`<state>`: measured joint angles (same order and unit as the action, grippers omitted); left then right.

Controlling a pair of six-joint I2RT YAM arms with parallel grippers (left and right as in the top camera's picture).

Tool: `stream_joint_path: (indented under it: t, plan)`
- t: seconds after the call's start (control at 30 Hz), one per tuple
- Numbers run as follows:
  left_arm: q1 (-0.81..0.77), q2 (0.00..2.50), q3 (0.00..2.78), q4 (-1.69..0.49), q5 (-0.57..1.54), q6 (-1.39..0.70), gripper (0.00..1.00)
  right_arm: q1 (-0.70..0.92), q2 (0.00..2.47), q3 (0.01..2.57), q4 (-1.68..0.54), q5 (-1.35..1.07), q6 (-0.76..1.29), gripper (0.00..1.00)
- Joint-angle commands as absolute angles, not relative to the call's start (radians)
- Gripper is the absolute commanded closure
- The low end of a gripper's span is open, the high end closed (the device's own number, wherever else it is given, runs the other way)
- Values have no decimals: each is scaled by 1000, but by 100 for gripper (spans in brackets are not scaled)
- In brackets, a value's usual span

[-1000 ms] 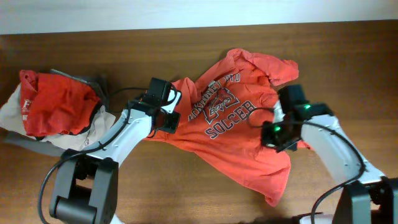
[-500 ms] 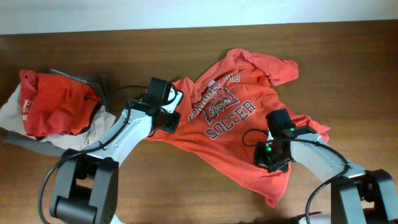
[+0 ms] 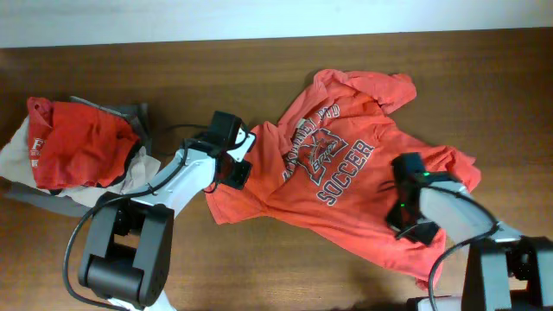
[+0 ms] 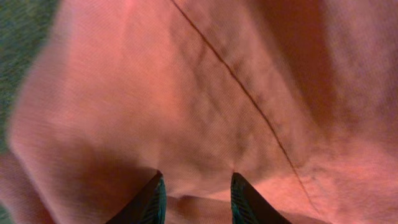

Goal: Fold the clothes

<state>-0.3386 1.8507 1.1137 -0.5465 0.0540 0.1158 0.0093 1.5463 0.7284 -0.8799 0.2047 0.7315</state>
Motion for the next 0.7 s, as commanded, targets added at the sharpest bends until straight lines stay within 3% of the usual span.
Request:
stream_joint_path:
  t: [0.0, 0.13, 0.3, 0.43, 0.67]
  plan:
    - [-340, 1853, 1180, -572, 75, 125, 64, -100, 1560, 843, -935, 381, 752, 95]
    - [-340, 1843, 1272, -625, 91, 125, 60, -167, 1559, 995, -1018, 372, 725, 95]
    - [-345, 1834, 1388, -627, 117, 130, 52, -125, 1557, 1111, -1034, 171, 510, 91]
    - [-355, 1843, 1395, -533, 182, 185, 49, -72, 1559, 1122, -1009, -22, 384, 83]
    - [-397, 1971, 1395, -364, 212, 308, 49, -10, 1560, 1083, -944, -213, 294, 80]
